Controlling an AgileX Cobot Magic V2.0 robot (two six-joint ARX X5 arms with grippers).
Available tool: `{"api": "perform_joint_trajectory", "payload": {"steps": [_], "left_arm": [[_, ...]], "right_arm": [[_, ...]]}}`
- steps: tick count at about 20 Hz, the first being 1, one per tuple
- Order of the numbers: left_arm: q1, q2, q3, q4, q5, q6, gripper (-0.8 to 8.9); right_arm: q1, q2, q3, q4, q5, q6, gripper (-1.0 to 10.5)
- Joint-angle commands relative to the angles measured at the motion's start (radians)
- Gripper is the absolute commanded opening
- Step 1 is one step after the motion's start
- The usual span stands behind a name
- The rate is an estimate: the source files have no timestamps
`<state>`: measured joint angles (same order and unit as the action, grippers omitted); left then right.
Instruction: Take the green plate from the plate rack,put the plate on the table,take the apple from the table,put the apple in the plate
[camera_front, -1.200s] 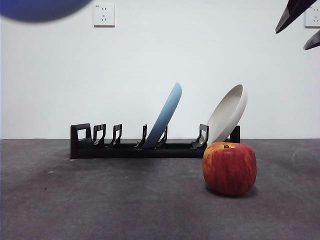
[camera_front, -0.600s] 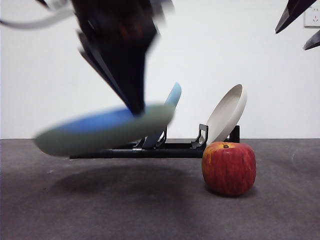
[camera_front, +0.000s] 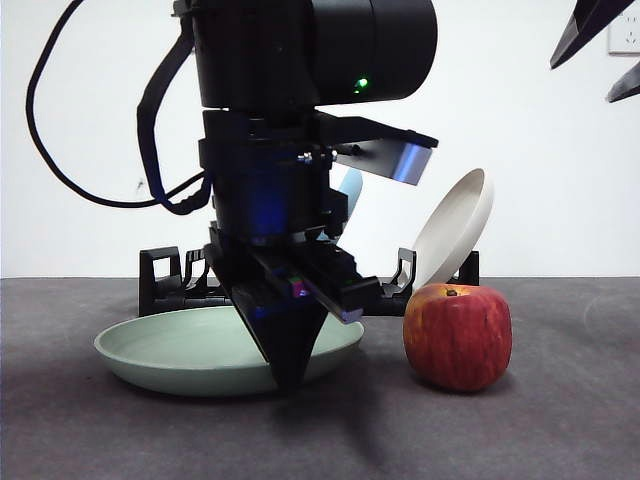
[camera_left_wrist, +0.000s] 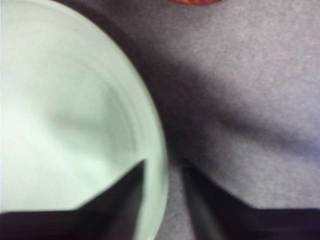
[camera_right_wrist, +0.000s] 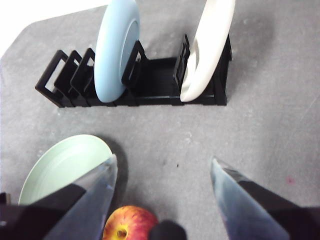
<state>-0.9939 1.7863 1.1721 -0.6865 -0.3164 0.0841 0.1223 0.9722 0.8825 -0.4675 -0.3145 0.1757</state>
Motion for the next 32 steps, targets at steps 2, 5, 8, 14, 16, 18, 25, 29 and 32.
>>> {"api": "perform_joint_trajectory", "payload": {"steps": [2, 5, 8, 14, 16, 18, 25, 29, 32], "left_arm": [[0.006, -0.1, -0.006, 0.022, -0.023, -0.06, 3.11], [0.007, -0.305, -0.006, 0.082, -0.024, -0.066, 3.1], [0.019, -0.562, -0.006, 0.136, -0.092, -0.065, 3.1], [0.05, -1.015, -0.006, 0.161, -0.344, -0.054, 3.1], [0.053, -1.128, -0.006, 0.145, -0.407, -0.053, 3.1], [0.053, -1.217, -0.006, 0.118, -0.453, -0.054, 3.1], [0.053, -1.309, -0.006, -0.015, -0.548, -0.055, 3.1], [0.053, -1.307, -0.006, -0.027, -0.547, -0.055, 3.1], [0.053, -1.307, -0.006, -0.027, -0.547, -0.055, 3.1]], "right_arm": [[0.02, 0.001, 0.005, 0.002, -0.002, -0.001, 5.6], [0.08, 0.005, 0.005, -0.012, -0.001, -0.025, 6.3], [0.171, 0.053, 0.044, -0.069, 0.011, -0.072, 6.3], [0.381, 0.343, 0.321, -0.332, 0.227, -0.198, 6.3], [0.426, 0.444, 0.363, -0.35, 0.248, -0.204, 6.3], [0.451, 0.527, 0.365, -0.344, 0.264, -0.204, 6.3], [0.47, 0.719, 0.365, -0.372, 0.287, -0.192, 6.3], [0.47, 0.766, 0.365, -0.409, 0.282, -0.192, 6.3], [0.47, 0.8, 0.365, -0.425, 0.219, -0.189, 6.3]]}}
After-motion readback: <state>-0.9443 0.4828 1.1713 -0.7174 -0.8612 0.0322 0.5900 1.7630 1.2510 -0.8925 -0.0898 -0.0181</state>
